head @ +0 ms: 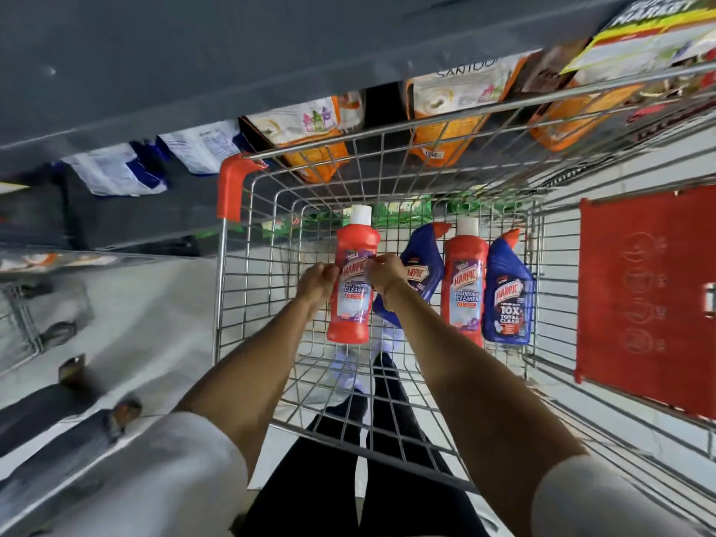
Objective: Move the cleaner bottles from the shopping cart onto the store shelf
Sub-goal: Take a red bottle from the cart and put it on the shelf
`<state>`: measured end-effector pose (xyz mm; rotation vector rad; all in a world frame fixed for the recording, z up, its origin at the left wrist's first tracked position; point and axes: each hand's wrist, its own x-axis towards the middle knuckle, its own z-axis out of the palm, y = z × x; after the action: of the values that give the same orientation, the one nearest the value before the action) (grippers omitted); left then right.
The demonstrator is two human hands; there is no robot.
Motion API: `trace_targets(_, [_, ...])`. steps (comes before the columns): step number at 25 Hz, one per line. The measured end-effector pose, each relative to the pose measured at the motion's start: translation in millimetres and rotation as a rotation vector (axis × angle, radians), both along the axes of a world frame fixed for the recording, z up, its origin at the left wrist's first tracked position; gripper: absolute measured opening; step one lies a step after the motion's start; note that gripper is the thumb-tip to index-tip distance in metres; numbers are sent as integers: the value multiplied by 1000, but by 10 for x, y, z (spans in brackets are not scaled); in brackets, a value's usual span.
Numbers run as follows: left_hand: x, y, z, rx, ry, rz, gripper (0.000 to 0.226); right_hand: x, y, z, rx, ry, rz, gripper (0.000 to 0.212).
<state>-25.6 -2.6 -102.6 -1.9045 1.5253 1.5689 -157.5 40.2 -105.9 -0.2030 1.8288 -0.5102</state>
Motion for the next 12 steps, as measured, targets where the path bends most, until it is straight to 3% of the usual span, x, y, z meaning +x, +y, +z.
trace_targets(3, [-21, 87, 142, 7, 108, -4, 37, -37, 210, 34, -62, -78, -157, 13])
trace_targets(6, [-149, 112, 485, -45, 176, 92, 20, -203, 425, 269, -162, -128, -159, 4])
trace_targets(8, [-174, 130, 771, -100, 272, 81, 25, -344, 514, 524, -218, -214, -31, 21])
trace_targets(9, [-183, 132, 916, -123, 327, 68, 28, -418, 535, 713, -273, -217, 56, 25])
trace_targets(10, [-195, 126, 1065, -153, 383, 63, 30, -482, 527, 924, -342, -306, 9, 23])
trace_targets(12, [-220, 103, 1480, -229, 504, 99, 32, -567, 515, 1357, -614, -229, -11, 14])
